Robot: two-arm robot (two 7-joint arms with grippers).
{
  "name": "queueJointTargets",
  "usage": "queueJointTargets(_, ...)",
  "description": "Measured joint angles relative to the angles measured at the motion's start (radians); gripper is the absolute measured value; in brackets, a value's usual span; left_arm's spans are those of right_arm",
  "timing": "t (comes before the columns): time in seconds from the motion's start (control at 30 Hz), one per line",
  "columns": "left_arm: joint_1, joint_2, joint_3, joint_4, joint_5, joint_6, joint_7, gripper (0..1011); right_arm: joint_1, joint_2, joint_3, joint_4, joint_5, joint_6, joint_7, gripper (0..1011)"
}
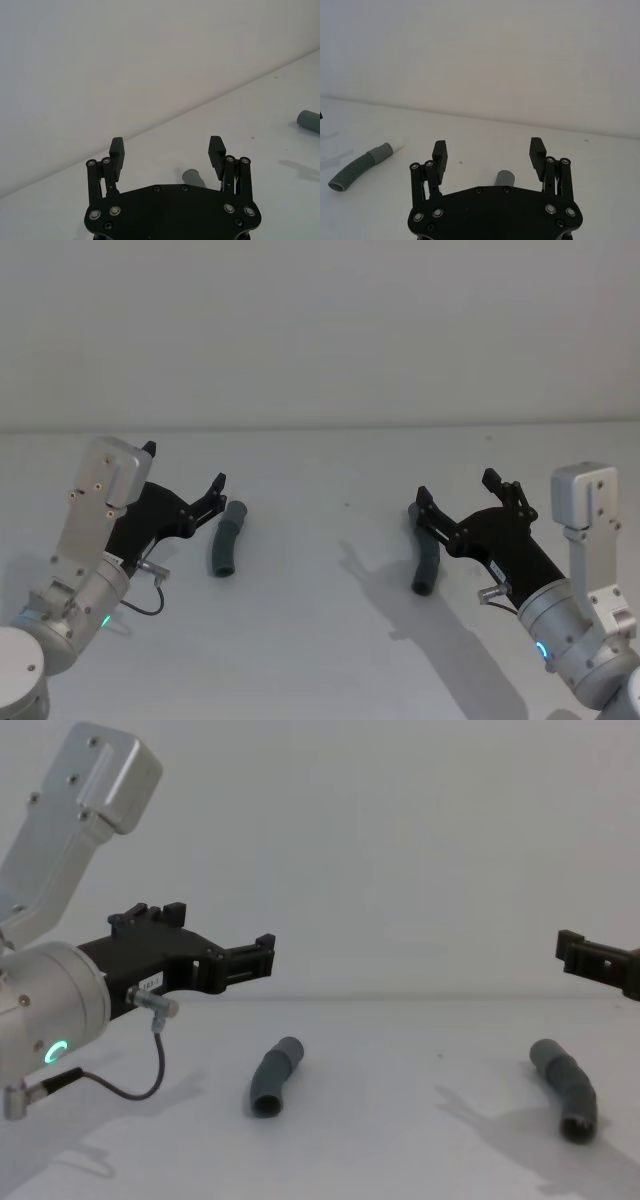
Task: Use both hands to pick up one end of the pipe from the table, align the ends, and insert them.
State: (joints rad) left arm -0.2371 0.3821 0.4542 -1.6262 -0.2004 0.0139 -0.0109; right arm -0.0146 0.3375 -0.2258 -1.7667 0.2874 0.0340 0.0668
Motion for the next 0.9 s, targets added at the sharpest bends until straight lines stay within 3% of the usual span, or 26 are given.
queueJointTargets(0.9,0.0,0.0,0.0,0.0,0.0,0.0,0.0,1002,0.0,0.0,0.0,0.0,0.0,0.0,0.0,1000)
